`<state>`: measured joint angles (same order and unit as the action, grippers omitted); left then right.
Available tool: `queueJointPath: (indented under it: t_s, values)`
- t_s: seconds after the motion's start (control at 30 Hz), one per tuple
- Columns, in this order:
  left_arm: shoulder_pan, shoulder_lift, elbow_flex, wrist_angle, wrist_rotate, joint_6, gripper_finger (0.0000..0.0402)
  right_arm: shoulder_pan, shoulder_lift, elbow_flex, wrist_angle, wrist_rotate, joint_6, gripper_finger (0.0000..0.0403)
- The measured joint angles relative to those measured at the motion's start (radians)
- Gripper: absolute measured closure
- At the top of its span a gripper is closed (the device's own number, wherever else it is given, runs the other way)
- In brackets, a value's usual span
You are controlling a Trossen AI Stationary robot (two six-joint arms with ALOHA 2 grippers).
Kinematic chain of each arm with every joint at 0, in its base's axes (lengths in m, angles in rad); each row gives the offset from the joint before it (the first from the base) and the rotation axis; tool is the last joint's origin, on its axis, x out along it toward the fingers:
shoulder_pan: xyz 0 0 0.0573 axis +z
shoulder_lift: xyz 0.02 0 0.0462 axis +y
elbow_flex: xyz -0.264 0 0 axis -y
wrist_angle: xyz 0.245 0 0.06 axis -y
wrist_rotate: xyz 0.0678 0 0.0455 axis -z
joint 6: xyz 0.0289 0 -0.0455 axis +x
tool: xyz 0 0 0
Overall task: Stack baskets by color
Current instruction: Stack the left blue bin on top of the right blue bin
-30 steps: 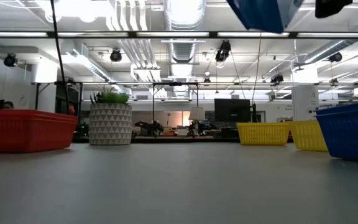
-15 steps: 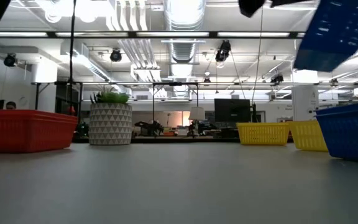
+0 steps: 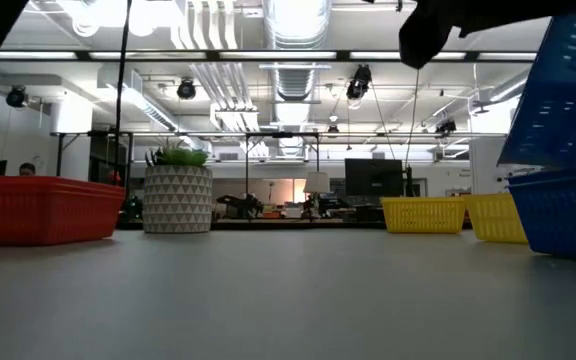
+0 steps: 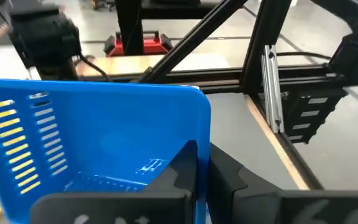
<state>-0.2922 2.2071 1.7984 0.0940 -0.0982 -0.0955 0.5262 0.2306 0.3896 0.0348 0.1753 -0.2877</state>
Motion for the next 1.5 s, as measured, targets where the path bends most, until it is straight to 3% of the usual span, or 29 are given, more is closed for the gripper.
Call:
queueJointPath:
  t_s: [0.37,0.8,1.23,1.5]
  values:
    - [0.009,0.006,-0.006,0.000,0.039,-0.056,0.0397,0.000,0.000,0.000,0.000,0.000,0.014,0.0349]
    - [0.013,0.006,-0.008,0.003,0.042,-0.056,0.0309,0.000,0.002,0.000,-0.002,0.000,0.019,0.0349]
    - [0.013,-0.002,-0.008,-0.023,0.122,-0.053,0.0305,0.000,0.002,0.000,-0.026,0.009,0.076,0.0349]
    - [0.011,-0.128,-0.018,-0.201,0.124,0.077,0.0305,0.000,0.036,0.000,-0.022,0.020,0.179,0.0349]
